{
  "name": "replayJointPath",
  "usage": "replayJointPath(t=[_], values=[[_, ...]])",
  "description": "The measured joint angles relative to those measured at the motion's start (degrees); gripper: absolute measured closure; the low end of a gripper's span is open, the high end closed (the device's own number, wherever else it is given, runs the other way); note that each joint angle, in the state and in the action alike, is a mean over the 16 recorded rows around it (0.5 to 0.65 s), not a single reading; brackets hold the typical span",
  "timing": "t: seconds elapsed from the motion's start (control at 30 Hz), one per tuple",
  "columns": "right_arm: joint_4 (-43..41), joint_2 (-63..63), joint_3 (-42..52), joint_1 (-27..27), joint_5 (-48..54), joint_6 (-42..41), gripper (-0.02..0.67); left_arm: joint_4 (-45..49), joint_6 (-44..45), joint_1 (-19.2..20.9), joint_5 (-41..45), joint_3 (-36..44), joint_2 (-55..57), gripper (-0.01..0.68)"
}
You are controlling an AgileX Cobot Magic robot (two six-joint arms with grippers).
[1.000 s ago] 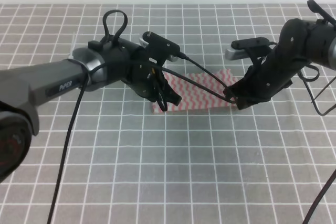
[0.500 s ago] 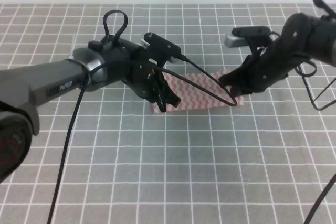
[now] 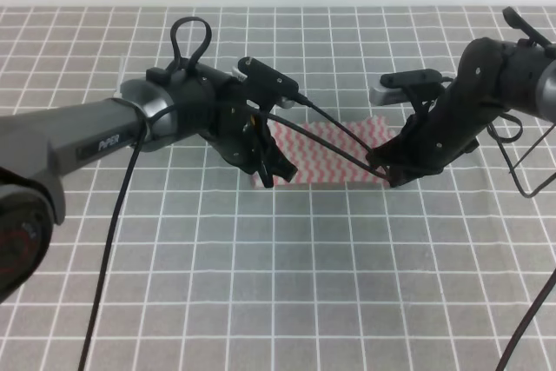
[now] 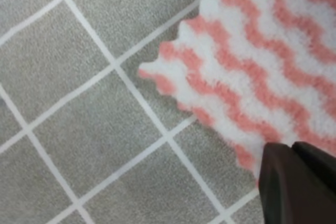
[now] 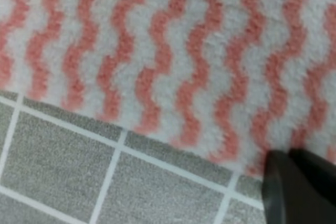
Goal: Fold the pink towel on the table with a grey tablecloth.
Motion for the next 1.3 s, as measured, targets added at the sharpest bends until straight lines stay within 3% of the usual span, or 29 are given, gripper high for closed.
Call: replayJointPath(t=[0.23,0.77,1.07,1.3], values=[[-0.6,-1.1,-0.8,-0.3,0.1,0.1,0.622,0.9,0.2,0.0,0.4,-1.4,-1.1,0.674],[-0.8,-1.4,-2.4,-1.1,-2.7,1.1,0.392,-3.5,2.7,0.0,1.5,-3.5,1.1,0.674],[-0.6,1.2,-2.8,-1.1,-3.6,2.1,0.386,-5.4,4.5,0.0,3.3,-3.6,3.2,0.674],[-0.4,2.5,-3.0,-1.1,-3.7,2.7,0.421,-5.4,4.7,0.0,3.6,-3.6,3.7,0.674]])
